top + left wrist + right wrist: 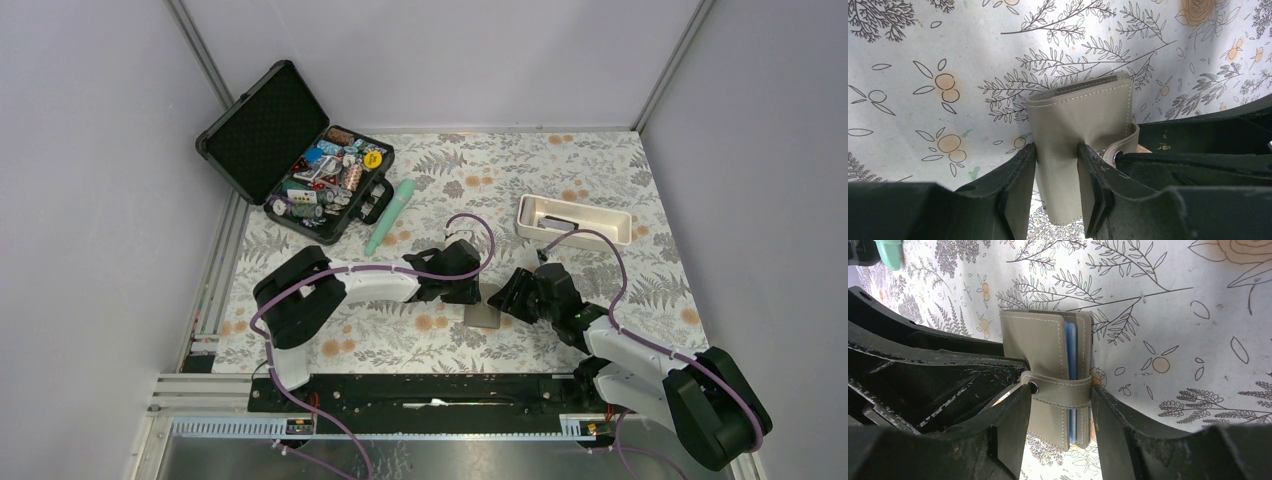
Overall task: Put the credit cards into the card holder
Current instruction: Close the card holder at the center of the board.
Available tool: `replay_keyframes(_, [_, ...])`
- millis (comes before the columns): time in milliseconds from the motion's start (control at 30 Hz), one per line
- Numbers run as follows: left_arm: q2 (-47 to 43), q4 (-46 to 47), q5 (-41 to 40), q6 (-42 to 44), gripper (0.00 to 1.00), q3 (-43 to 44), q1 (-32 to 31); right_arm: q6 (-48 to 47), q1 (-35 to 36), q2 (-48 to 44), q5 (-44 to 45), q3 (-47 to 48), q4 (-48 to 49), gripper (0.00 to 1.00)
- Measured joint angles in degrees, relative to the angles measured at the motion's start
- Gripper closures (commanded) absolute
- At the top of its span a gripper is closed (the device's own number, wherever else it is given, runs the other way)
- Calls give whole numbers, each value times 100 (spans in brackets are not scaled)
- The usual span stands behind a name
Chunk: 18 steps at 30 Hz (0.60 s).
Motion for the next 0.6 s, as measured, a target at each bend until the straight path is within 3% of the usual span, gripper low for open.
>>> replay_keyframes(600, [0,-4,-26,-2,64,0,-15,125,0,24,81,0,39,44])
